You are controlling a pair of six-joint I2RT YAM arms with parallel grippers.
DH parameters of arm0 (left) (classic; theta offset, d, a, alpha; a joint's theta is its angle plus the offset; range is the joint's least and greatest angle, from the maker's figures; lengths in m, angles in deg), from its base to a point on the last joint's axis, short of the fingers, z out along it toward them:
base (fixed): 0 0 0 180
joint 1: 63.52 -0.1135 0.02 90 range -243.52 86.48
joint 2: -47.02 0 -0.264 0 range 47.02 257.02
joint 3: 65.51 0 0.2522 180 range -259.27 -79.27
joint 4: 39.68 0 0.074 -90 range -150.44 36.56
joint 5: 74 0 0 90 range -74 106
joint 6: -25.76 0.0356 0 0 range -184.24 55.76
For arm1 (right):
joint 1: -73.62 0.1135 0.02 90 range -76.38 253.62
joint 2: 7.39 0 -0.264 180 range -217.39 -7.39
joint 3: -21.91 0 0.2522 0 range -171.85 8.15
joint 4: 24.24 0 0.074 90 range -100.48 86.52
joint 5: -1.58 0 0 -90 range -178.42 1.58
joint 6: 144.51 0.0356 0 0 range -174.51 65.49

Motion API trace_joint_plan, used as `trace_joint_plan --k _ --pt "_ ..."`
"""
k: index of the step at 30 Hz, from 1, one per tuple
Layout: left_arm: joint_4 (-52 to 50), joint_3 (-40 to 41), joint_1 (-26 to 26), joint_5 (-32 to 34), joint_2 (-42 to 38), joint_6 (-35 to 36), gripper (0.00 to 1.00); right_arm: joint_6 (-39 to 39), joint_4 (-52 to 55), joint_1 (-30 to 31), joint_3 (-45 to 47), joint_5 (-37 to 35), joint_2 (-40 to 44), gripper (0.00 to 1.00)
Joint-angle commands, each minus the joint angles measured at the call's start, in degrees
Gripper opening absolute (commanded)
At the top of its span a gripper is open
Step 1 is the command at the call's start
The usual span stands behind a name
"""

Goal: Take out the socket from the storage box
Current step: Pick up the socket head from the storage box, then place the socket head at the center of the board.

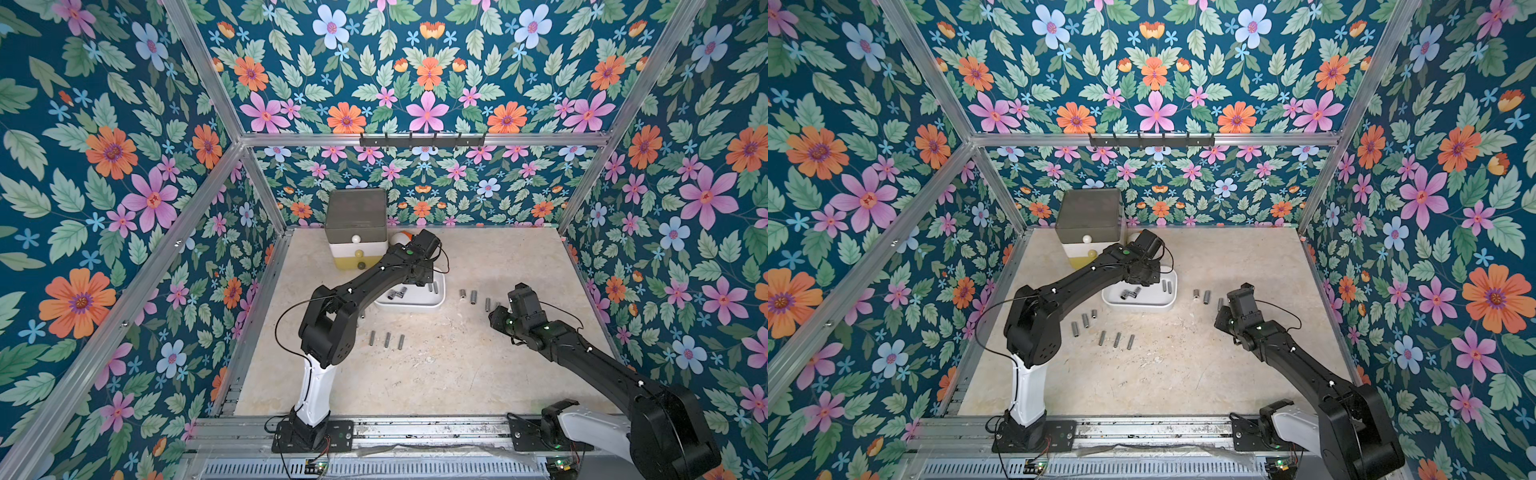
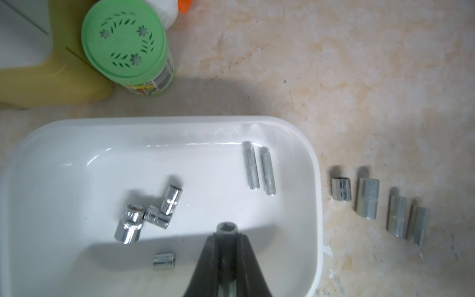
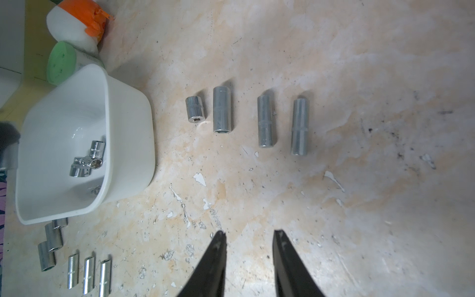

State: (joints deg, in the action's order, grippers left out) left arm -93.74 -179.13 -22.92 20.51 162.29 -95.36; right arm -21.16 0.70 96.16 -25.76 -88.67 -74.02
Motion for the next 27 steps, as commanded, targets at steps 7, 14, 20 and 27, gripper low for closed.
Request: trace_joint_plan --k 7,14,20,27 --pt "5.8 19.7 1.6 -3.4 -13.7 -5.5 0.05 -0.4 0.6 0.0 -0.4 -0.4 -0.2 0.35" --pt "9.9 31.9 10.0 1.5 -18.7 -11.6 0.06 -0.6 0.6 0.0 -0.9 -0.5 -0.8 0.35" --pt "14.4 37.5 12.6 3.0 -16.7 -14.3 0.05 -0.6 0.4 0.0 -0.9 -0.5 -1.0 0.35" --pt "15.5 37.8 14.5 5.1 -12.4 -15.1 0.05 -0.5 0.3 0.0 -0.3 -0.3 -1.1 0.35"
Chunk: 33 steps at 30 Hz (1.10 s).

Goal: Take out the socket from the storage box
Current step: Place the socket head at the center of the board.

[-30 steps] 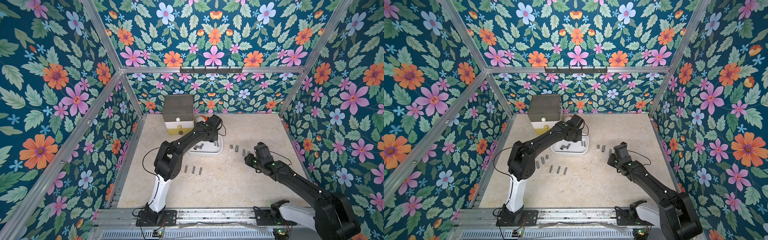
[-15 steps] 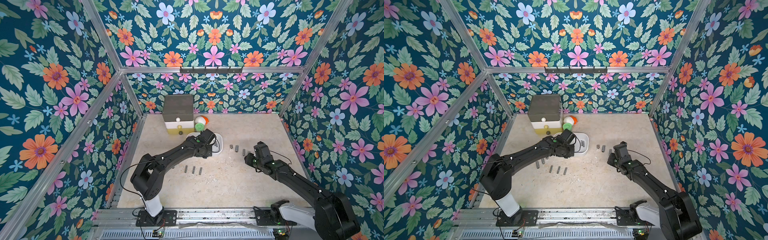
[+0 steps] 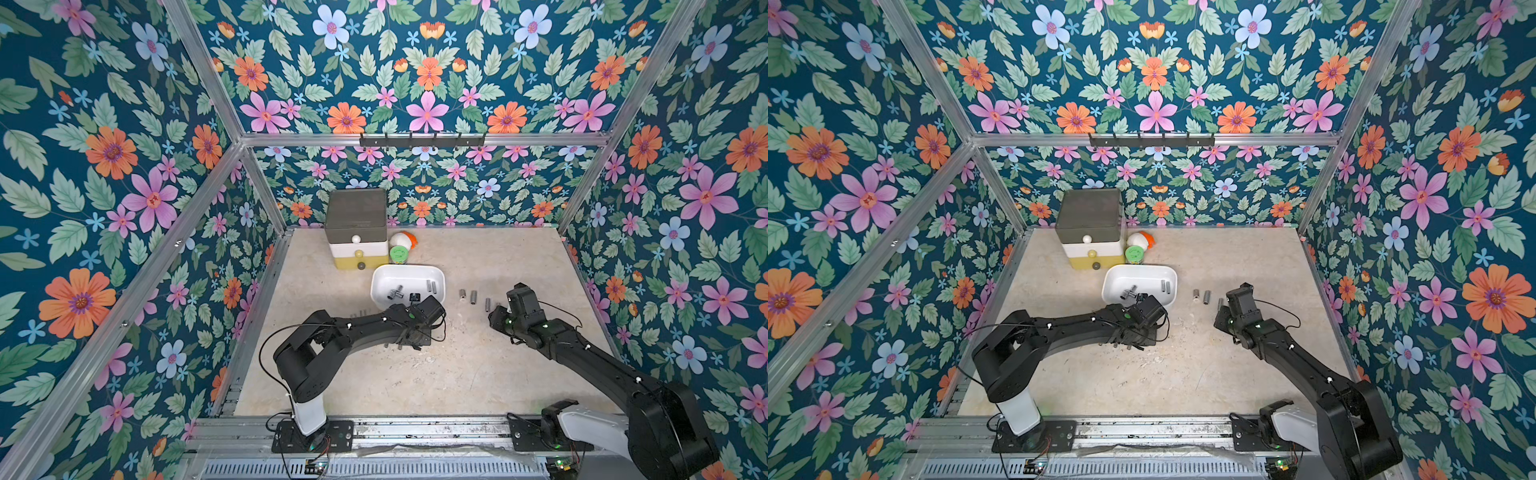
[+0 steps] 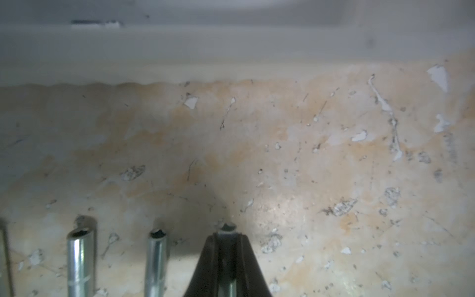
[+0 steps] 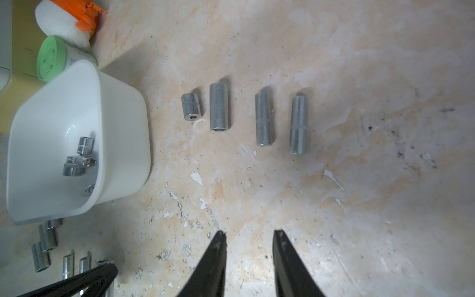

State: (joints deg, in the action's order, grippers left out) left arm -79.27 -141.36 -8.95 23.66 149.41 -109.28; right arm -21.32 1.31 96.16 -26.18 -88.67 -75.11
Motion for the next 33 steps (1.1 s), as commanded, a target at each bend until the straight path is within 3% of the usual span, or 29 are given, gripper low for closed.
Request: trace_joint_plan --k 1,6,23,28,33 --pt "1.2 0.2 0.7 2.1 0.8 -1.3 0.05 -0.4 -0.3 0.0 0.3 -0.3 0.1 0.35" --pt "0.9 1.0 1.6 3.1 1.3 -2.2 0.08 -0.2 -0.4 0.0 0.7 0.0 0.1 0.35" --pt "-2.2 0.0 2.7 4.3 -1.3 -2.5 0.34 -0.1 -0.6 0.0 0.8 0.5 -0.1 0.36" --pt "-3.1 -0.3 2.9 6.0 -6.6 -2.0 0.39 -0.2 0.3 0.0 -0.4 1.0 -0.1 0.37" --pt "-7.4 0.4 2.5 12.3 -13.6 -1.1 0.44 -0.8 2.4 0.1 -4.2 3.3 -1.4 0.36"
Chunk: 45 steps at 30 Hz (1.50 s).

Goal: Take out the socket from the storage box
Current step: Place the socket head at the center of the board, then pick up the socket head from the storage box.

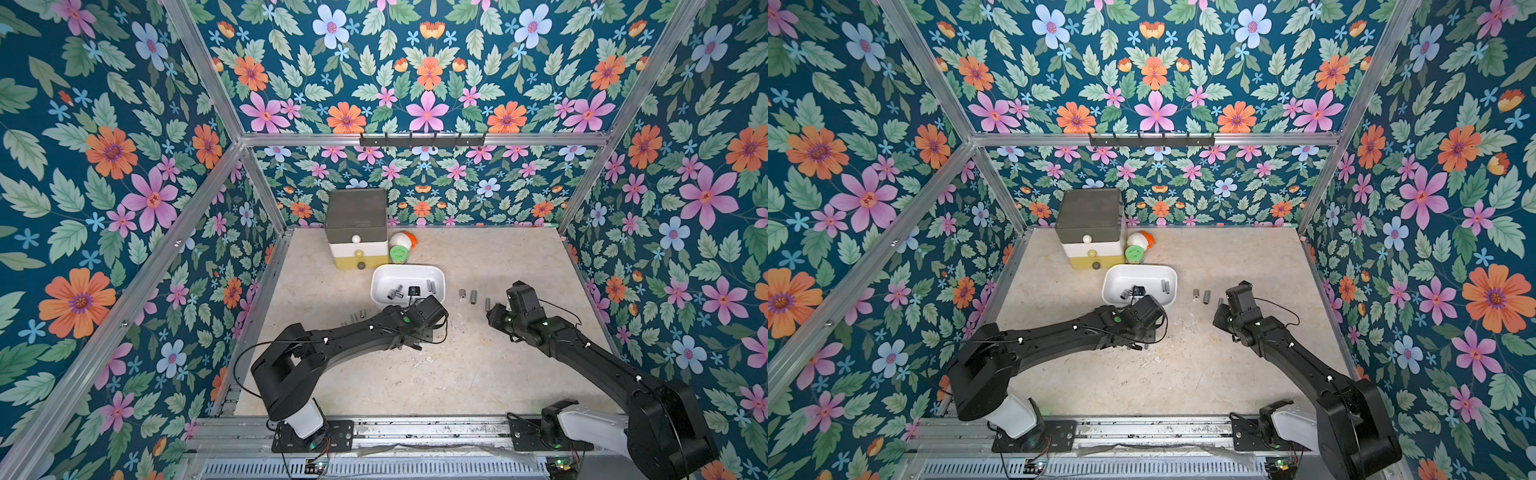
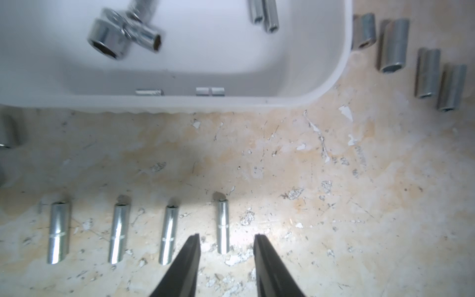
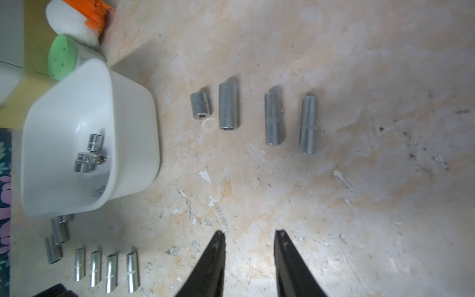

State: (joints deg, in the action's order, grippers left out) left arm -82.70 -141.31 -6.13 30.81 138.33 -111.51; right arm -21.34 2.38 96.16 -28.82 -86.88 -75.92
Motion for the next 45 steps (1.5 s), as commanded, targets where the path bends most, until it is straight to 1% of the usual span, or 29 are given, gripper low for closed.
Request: trace_joint_plan --k 1,5,10,13,15,19,25,31,40,45 --pt "-4.9 0.8 -0.8 6.3 -4.3 1.5 0.44 -0.8 1.8 0.2 -2.9 2.2 -1.2 0.36" --pt "-7.8 3.5 -5.3 8.0 -11.6 3.0 0.46 -1.1 3.4 3.1 -9.4 2.2 -5.4 0.36" --pt "-9.6 6.5 -14.6 6.1 -20.6 6.7 0.47 -2.3 9.5 9.9 -24.5 -1.3 -17.0 0.34" --pt "-12.4 5.8 -18.7 6.4 -23.3 9.2 0.47 -1.8 12.5 11.7 -33.6 -1.1 -24.5 0.33" --pt "-13.8 5.6 -21.3 6.7 -24.6 10.8 0.48 -1.4 15.0 12.2 -39.6 -0.9 -31.0 0.32" --pt "-14.7 6.0 -25.1 7.0 -27.1 13.6 0.48 -0.7 19.4 13.1 -50.6 -1.7 -41.0 0.29" --pt "-14.1 8.4 -26.9 7.2 -29.9 16.7 0.48 -0.3 24.1 13.4 -62.9 -2.5 -52.3 0.26" --pt "-12.8 11.2 -27.2 6.8 -30.9 17.7 0.48 0.3 28.1 14.0 -70.5 -5.0 -59.7 0.24" --pt "-11.7 11.7 -27.2 6.3 -31.0 18.3 0.48 1.1 31.7 14.6 -76.1 -9.8 -65.2 0.23" --pt "-11.3 11.9 -27.2 5.9 -30.8 18.6 0.48 1.1 33.0 14.7 -78.1 -9.9 -67.6 0.23"
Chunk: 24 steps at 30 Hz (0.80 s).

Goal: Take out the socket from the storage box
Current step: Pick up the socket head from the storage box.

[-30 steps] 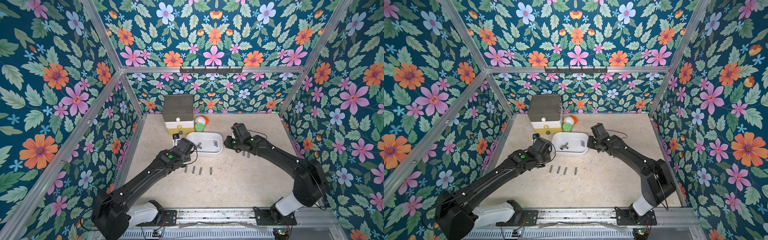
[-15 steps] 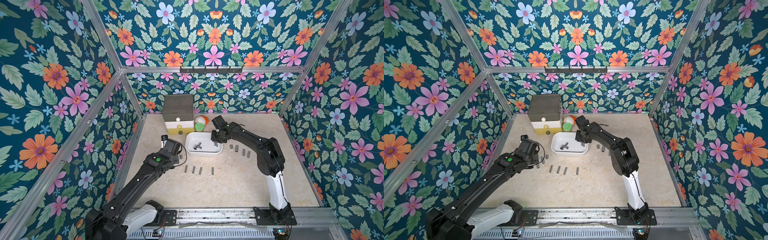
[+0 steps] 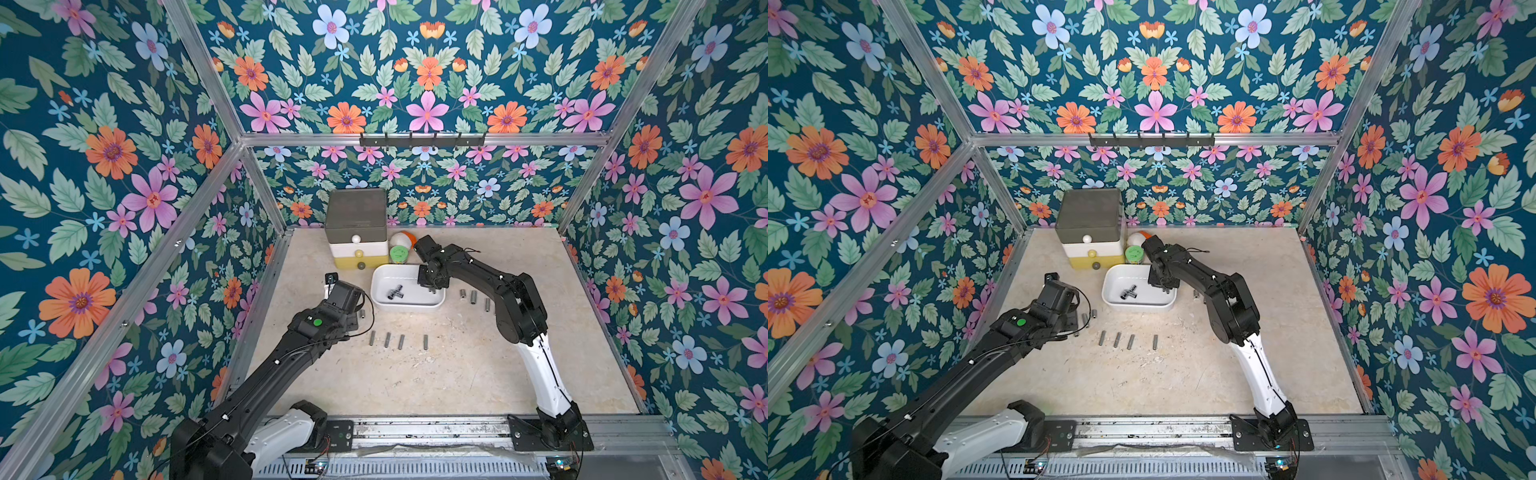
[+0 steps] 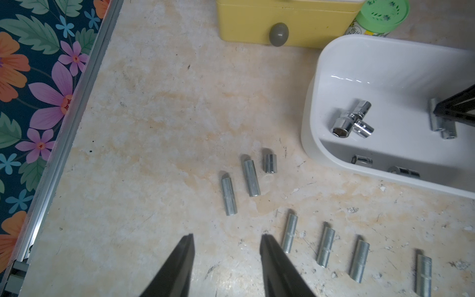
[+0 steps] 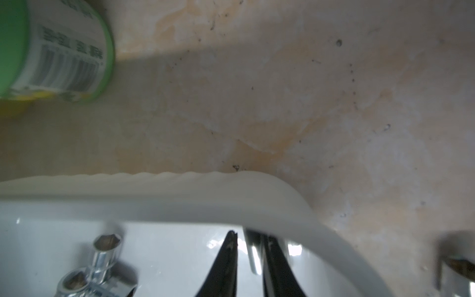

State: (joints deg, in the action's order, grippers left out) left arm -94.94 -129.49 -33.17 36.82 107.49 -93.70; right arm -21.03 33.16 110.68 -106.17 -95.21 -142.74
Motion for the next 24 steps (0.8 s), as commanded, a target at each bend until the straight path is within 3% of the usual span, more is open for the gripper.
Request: trace_joint_plan --k 1,11,19,24 --pt "1.0 0.0 -0.1 -0.1 0.0 0.7 0.48 0.7 2.3 0.2 -1.1 -1.8 -1.1 0.23" --pt "1.3 0.2 -0.1 -0.7 0.8 1.1 0.48 0.4 5.2 0.7 -5.8 -1.4 -6.3 0.19" --pt "1.6 0.4 -0.1 -1.3 1.3 1.2 0.48 0.6 7.1 1.3 -11.8 0.2 -5.4 0.09" --pt "1.7 0.5 -0.1 -1.4 1.4 1.2 0.48 1.7 5.3 1.3 -9.5 3.1 0.1 0.08"
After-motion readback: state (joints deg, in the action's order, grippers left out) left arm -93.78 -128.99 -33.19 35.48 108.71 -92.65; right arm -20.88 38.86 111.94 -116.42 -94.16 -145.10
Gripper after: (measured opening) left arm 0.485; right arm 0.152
